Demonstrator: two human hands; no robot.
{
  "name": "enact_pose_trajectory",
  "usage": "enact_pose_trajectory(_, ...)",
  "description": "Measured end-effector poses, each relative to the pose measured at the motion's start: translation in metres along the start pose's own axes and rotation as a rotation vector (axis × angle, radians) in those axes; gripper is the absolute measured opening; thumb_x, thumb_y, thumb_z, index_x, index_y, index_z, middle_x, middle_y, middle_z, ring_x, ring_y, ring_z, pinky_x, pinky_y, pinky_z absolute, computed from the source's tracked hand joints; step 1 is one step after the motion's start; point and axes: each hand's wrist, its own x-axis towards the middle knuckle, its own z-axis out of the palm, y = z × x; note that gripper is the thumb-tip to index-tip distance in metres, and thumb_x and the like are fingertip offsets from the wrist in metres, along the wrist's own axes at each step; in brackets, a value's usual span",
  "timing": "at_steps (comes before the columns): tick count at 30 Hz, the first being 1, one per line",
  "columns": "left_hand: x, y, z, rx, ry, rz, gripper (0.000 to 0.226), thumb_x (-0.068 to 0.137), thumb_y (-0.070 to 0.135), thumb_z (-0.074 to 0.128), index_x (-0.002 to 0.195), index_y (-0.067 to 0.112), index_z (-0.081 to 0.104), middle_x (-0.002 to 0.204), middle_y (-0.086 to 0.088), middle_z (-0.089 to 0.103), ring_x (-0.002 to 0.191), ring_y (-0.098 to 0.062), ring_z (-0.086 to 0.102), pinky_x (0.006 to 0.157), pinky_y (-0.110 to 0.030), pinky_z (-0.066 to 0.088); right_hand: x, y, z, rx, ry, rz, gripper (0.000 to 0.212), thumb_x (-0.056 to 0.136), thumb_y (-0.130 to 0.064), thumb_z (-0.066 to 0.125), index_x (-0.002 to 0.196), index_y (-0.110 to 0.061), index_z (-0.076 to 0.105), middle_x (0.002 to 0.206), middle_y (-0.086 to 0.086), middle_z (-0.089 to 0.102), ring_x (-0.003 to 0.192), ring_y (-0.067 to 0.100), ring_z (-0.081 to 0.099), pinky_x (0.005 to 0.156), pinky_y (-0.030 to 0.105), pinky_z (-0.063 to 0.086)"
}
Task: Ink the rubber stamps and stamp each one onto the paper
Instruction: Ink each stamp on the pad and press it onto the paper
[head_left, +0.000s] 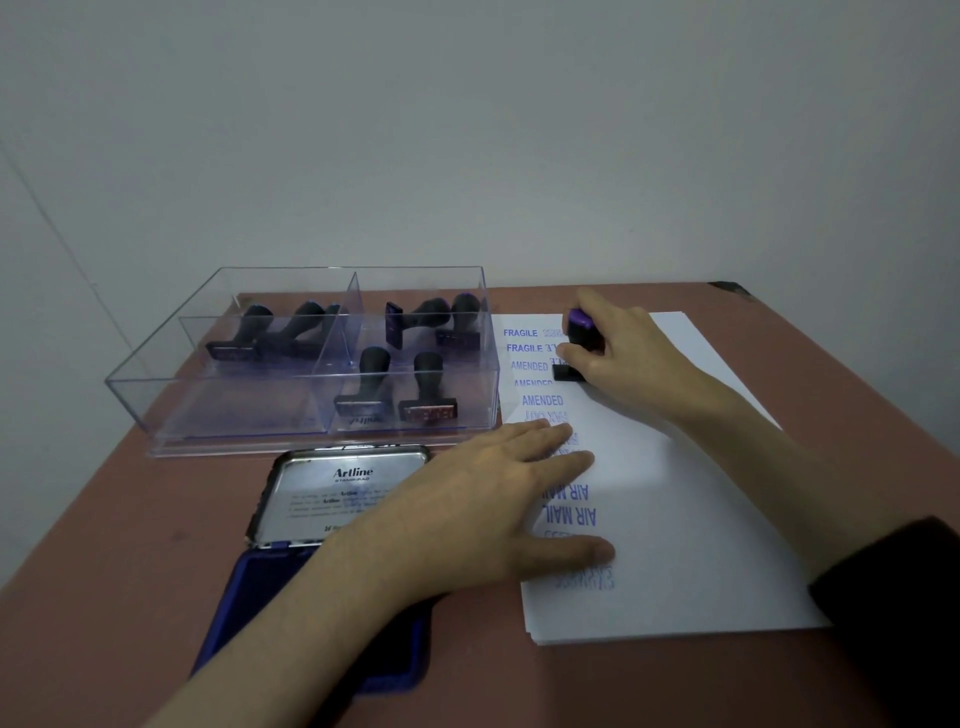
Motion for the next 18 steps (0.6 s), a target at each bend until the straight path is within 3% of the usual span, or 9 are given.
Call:
enact_pose_trajectory(11,-0.0002,0.0010,0.0007,-0.017,0.002,-0.016,0.072,0.081,0.067,0.045,0.143,0.035,0.026,0.155,0.012,0.015,0.140,-0.003,0.008,0.114,-0.025,0.015,-0.0036,-0.0010,0.0004,-0.007,-0.001,-0.037,0.024,0.089,-0.018,0.057,0.082,-0.015,0.035,0.063,0.002,0.048,0.056,0.018,0.041,0.052,0.030,0.034)
enact_pose_trajectory(16,-0.0021,0.0029,-0.0012,-0.022,0.047,-0.008,0.071,0.081,0.066,0.045,0.142,0.032,0.030,0.152,0.013,0.021,0.139,-0.001,0.008,0.114,-0.028,0.020,-0.0071,-0.0026,-0.0007,0.114,0.040,0.023,0.017,0.088,-0.020,0.059,0.084,-0.018,0.043,0.069,-0.003,0.051,0.060,0.012,0.044,0.057,0.025,0.036)
enact_pose_trajectory(18,-0.0039,0.0037,-0.0018,-0.029,0.112,0.012,0.068,0.083,0.064,0.043,0.141,0.030,0.032,0.151,0.012,0.026,0.137,-0.001,0.012,0.112,-0.021,0.016,-0.0080,-0.0036,-0.0024,0.192,0.105,0.053,0.015,0.087,-0.021,0.062,0.086,-0.017,0.047,0.073,-0.006,0.052,0.063,0.009,0.046,0.059,0.021,0.037)
